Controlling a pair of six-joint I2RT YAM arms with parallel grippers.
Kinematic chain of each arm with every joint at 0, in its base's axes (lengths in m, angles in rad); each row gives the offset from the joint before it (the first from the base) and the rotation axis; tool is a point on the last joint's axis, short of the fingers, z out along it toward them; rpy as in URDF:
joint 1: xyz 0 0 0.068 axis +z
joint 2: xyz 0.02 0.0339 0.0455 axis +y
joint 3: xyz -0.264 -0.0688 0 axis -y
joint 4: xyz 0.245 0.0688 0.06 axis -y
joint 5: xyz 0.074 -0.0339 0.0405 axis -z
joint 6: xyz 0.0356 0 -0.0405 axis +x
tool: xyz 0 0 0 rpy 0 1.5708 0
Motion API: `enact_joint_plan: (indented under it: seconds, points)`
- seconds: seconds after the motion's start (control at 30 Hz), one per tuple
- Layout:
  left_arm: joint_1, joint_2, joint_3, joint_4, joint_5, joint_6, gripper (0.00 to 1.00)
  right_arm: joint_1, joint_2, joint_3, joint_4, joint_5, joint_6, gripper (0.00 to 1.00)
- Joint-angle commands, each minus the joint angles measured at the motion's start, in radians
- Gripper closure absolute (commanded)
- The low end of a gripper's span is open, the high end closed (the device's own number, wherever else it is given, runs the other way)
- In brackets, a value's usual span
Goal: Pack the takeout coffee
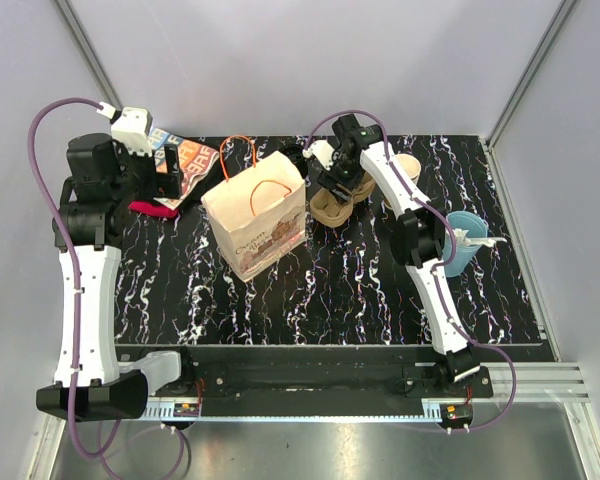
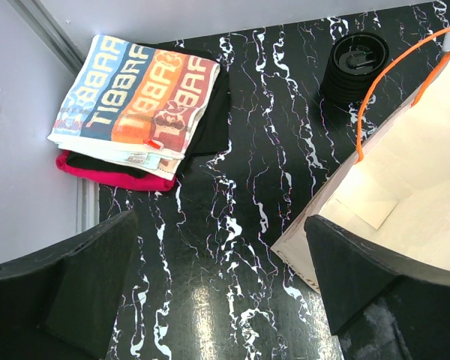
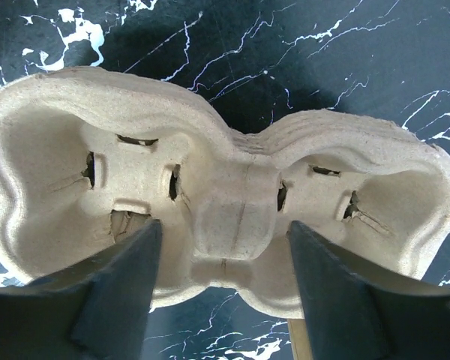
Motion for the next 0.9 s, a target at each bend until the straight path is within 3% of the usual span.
enact_joint_plan:
  seconds: [0.0, 0.33, 0.87]
  points:
    - [0.009, -0.016, 0.002, 0.042, 0.034, -0.014, 0.01, 0.005, 0.0, 0.016, 0.0, 0.019, -0.012, 0.3]
    - [0.013, -0.014, 0.002, 0.042, 0.043, -0.016, 0.01, 0.005, -0.027, 0.034, 0.015, 0.006, -0.003, 0.49]
    - [0.018, -0.013, 0.003, 0.042, 0.058, -0.02, 0.01, 0.006, -0.103, 0.041, 0.083, 0.032, 0.011, 0.55]
